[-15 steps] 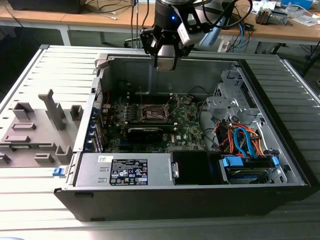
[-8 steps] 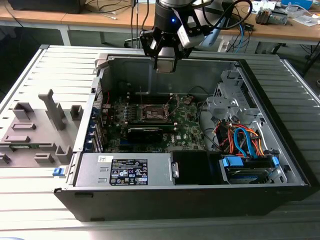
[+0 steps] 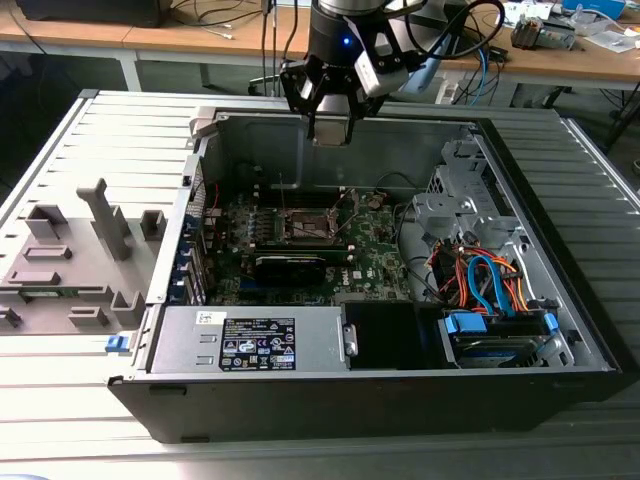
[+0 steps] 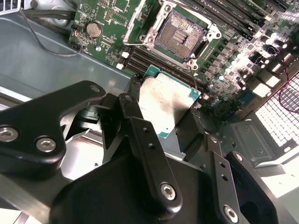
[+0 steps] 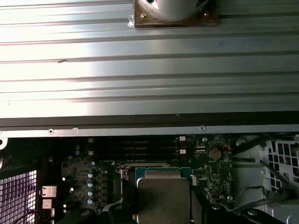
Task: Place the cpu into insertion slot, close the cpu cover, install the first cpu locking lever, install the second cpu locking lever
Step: 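Place the cpu into insertion slot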
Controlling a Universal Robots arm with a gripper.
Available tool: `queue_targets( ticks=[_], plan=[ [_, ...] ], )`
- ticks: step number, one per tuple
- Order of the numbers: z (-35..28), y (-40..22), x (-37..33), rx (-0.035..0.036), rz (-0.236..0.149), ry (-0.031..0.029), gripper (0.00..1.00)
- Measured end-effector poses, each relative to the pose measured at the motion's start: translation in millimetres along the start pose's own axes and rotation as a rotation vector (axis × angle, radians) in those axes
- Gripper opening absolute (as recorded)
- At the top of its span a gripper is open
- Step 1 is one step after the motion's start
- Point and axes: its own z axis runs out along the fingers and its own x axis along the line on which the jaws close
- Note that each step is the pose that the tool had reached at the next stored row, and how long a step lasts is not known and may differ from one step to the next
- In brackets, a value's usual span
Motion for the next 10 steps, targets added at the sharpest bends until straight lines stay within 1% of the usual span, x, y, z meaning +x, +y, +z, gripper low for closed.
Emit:
queue_targets(
  ticks=[2, 3, 6, 7, 8, 10],
  plan=[
    [-0.1, -0.5, 0.1, 0.0012, 0.000, 0.0001, 0.55],
    [0.0, -0.6, 0.2, 0.0055, 0.000, 0.0000, 0.55],
    [0.1, -0.6, 0.2, 0.0348, 0.001, -0.0009, 0.55],
    [0.1, -0.6, 0.2, 0.0424, 0.001, -0.0011, 0.55],
    [0.2, -0.6, 0.2, 0.0478, 0.001, -0.0013, 0.55],
    [0.4, -0.9, 0.2, 0.0484, 0.001, -0.0012, 0.55]
  ],
)
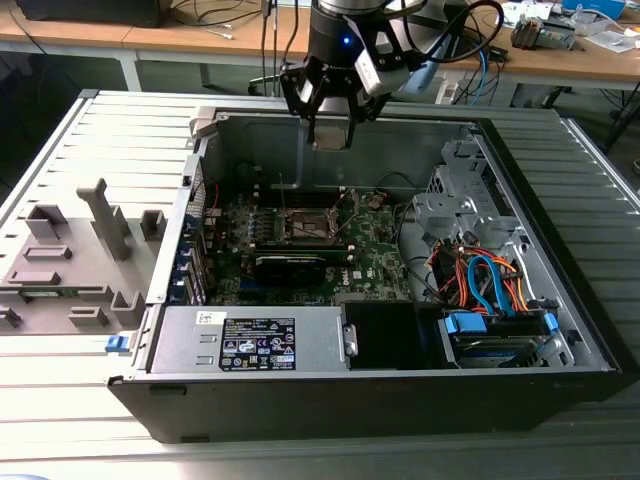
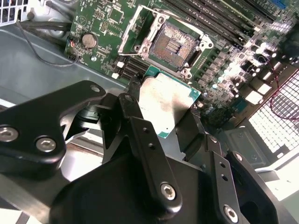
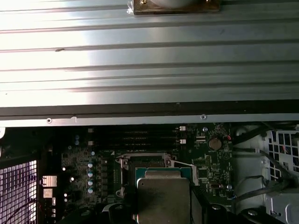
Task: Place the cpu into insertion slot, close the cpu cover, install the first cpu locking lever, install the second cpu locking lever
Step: 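Place the cpu into insertion slot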
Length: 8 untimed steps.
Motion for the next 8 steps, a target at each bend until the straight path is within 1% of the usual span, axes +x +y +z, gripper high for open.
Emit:
queue_targets(
  ticks=[4, 6, 8],
  plan=[
    [0.3, -0.5, 0.0, 0.0004, 0.000, -0.0001, 0.55],
    [0.8, -1.3, 0.0, 0.0027, 0.000, -0.0001, 0.55],
    [1.0, -1.6, 0.0, 0.0029, 0.000, -0.0001, 0.55]
  ],
)
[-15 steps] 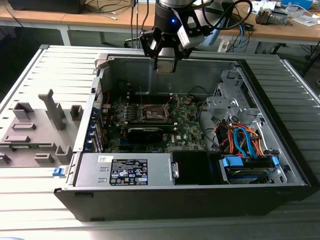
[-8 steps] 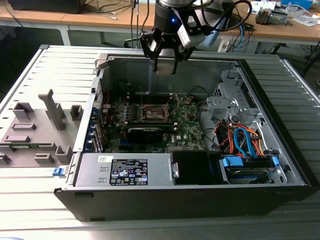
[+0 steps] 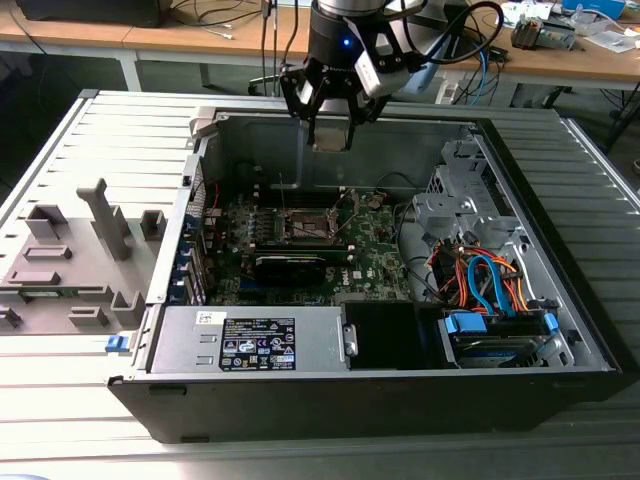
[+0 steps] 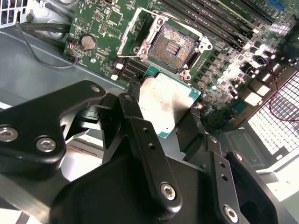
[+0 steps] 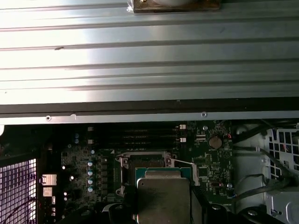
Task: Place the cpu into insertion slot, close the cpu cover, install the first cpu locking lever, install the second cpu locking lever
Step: 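Place the cpu into insertion slot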
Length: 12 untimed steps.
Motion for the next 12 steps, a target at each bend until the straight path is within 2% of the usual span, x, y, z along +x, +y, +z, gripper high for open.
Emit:
queue_targets(
  ticks=[12],
  plan=[
    [0.8, -2.5, 0.6, 0.0009, 0.000, 0.0000, 0.55]
  ],
)
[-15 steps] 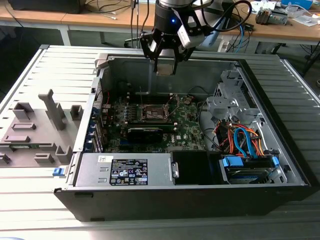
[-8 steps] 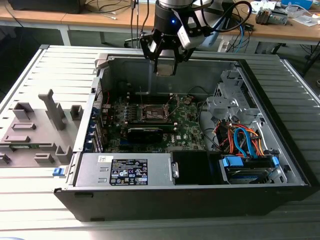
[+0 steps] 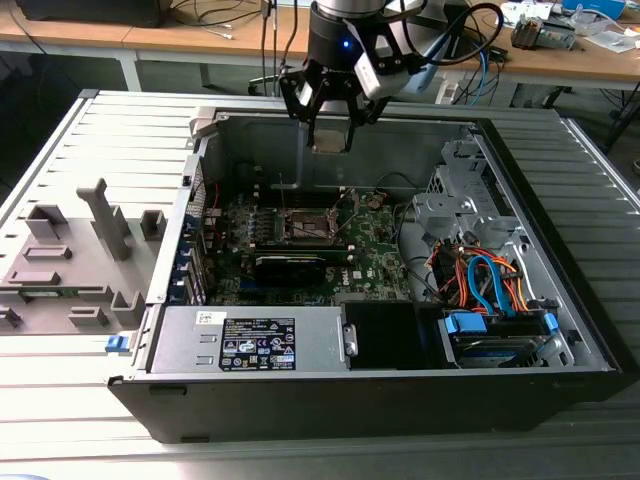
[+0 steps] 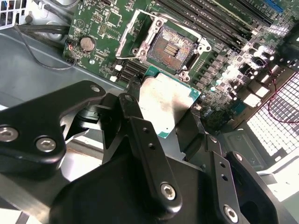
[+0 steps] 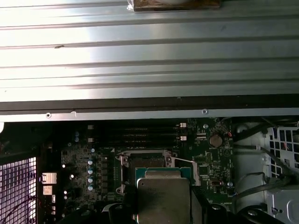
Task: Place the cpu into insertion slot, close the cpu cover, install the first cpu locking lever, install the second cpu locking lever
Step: 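Place the cpu into insertion slot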
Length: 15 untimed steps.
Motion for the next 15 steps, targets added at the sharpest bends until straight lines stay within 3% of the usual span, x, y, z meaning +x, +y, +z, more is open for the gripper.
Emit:
queue_targets(
  ticks=[14, 15],
  plan=[
    [3.2, -4.6, 2.3, 0.0050, 0.000, -0.0001, 0.55],
    [10.0, -5.9, 3.3, 0.0079, 0.000, -0.0002, 0.55]
  ],
)
